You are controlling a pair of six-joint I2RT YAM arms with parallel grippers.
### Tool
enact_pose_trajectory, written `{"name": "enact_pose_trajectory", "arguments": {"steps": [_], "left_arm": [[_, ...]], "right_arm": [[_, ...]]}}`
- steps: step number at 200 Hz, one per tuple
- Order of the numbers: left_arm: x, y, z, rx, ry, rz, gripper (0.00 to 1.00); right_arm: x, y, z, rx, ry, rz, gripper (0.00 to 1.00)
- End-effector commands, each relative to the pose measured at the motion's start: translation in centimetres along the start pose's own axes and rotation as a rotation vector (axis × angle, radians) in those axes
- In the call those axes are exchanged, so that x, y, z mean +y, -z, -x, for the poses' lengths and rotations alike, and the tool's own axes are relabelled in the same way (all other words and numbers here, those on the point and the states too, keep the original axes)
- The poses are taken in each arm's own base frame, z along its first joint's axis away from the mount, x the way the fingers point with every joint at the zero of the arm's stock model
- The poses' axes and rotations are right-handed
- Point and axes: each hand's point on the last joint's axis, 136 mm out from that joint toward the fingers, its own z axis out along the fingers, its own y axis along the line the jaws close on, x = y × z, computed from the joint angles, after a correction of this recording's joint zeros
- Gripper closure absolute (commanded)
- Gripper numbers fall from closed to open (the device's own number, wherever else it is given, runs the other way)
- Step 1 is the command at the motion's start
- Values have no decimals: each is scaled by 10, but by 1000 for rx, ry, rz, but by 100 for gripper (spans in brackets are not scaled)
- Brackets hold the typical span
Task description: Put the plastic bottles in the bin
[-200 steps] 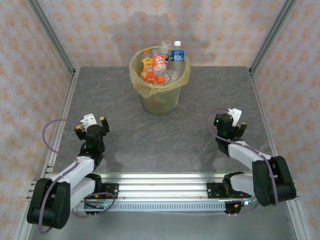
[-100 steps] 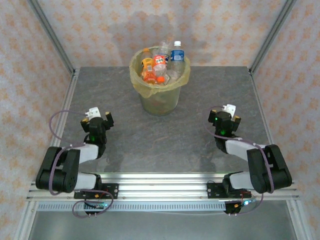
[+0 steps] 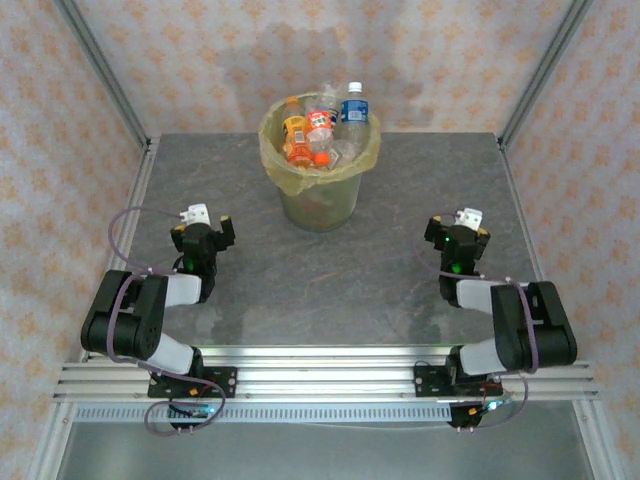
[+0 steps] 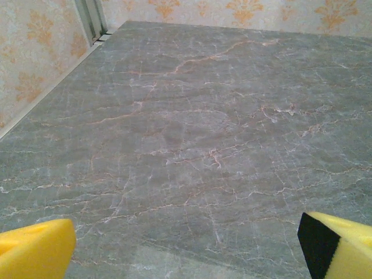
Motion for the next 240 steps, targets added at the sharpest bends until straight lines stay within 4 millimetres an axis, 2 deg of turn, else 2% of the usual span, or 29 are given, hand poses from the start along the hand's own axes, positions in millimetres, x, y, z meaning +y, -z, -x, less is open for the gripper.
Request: {"name": "enact_pose_trajectory", "arguments": {"steps": [1,35,70,240], "left_arm": [[1,-2,5,-3,-12,0,0],[0,-2,4,-2,-18,0,0],[-8,-3,5,7,-51,-15,0],[-8,-3,5,8,-53,-15,0]], "right_arm": [[8,-8,-1,-17,-43,57,1],[22,-20,-7,44,-6,105,1],[19,-20,-7,52,-14,100,1],[19,-20,-6,53,-14,100,1]]}}
